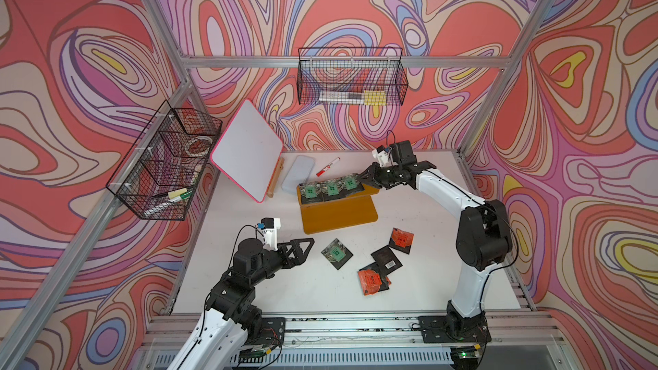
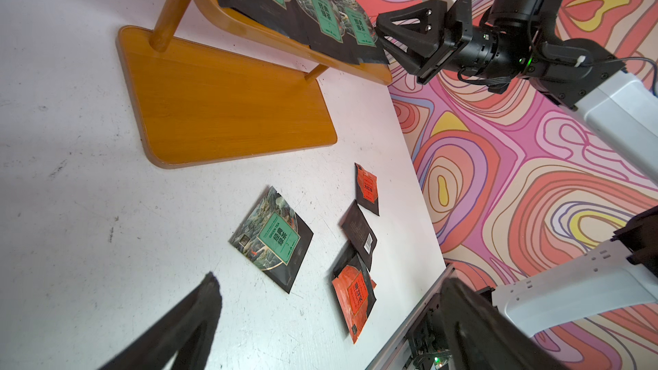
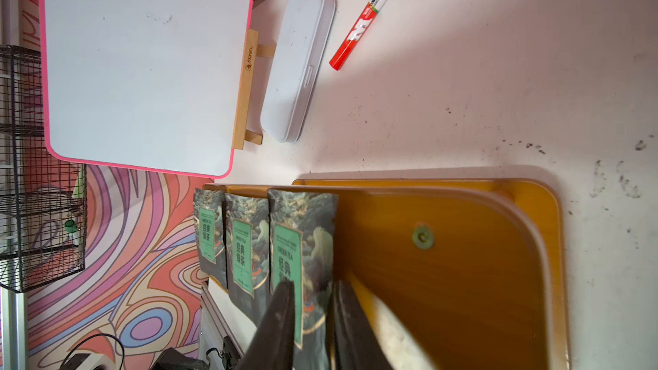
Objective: Place the tea bags on the shelf by color
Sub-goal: Place the tea bag on the shelf, then pick up the tea bag from the center of the board.
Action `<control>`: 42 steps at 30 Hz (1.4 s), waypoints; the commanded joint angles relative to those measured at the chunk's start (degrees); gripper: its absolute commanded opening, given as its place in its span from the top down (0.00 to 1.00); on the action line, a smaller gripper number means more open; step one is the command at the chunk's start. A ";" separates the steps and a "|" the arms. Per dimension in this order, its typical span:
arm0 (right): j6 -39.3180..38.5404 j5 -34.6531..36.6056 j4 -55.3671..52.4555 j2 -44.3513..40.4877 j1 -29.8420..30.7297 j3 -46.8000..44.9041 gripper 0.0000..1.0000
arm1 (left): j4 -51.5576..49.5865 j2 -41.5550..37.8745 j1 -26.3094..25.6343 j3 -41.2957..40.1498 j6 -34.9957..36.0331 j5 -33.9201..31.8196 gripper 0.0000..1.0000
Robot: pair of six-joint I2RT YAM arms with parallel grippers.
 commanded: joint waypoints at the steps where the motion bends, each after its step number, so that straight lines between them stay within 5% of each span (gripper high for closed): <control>1: -1.88 2.05 -1.94 0.41 0.39 1.51 0.77 | -0.44 -0.45 -0.39 -0.57 0.67 -0.21 0.01; 14: -5.16 5.29 -5.83 -6.88 0.39 -1.59 0.72 | 1.98 0.62 -0.39 -2.13 -2.09 -0.52 0.01; 30: -4.33 7.36 4.06 -31.98 7.02 -34.23 0.70 | 15.89 4.74 -1.99 -9.96 -11.39 -2.20 0.01; 42: 5.02 7.60 18.57 -31.10 14.63 -47.72 0.68 | 27.04 14.04 -6.24 -11.16 -13.21 -5.23 0.01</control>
